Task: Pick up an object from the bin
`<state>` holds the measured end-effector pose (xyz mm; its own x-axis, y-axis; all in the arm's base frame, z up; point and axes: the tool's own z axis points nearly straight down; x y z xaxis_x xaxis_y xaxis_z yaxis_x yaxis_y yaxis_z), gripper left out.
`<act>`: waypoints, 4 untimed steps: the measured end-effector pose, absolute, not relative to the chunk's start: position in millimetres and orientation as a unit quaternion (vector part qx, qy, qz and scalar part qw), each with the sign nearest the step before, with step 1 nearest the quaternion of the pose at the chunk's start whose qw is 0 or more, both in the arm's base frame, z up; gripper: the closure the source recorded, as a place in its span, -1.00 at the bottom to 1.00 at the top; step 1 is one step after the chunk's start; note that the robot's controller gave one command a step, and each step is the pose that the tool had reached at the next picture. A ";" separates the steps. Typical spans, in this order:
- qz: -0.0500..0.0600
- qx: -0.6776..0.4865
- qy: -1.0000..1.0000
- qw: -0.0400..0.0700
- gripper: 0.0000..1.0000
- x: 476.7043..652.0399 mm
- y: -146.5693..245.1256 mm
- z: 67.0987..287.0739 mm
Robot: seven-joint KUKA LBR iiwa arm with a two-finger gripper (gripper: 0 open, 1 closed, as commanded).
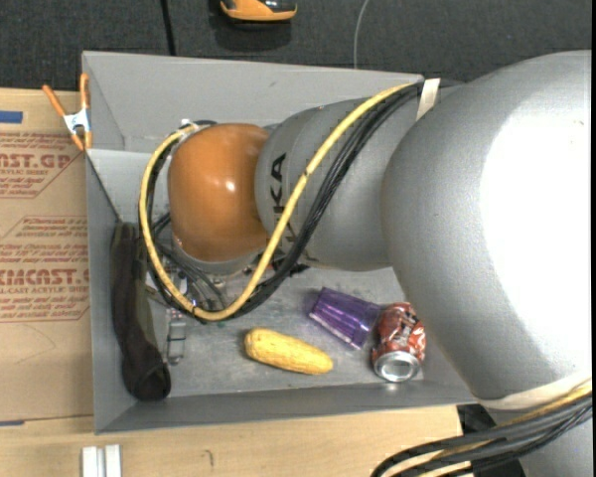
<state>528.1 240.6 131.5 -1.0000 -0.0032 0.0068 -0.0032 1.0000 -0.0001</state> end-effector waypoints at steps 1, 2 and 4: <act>-0.001 0.000 -1.000 0.000 -1.00 530.5 239.5 136.1; -0.001 0.130 -0.992 -0.002 -1.00 546.8 236.9 116.9; -0.001 0.041 -0.999 -0.001 -1.00 576.5 213.9 120.8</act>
Offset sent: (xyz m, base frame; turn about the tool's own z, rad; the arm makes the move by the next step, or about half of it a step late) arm 0.0531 -0.0152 -0.0615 -0.8085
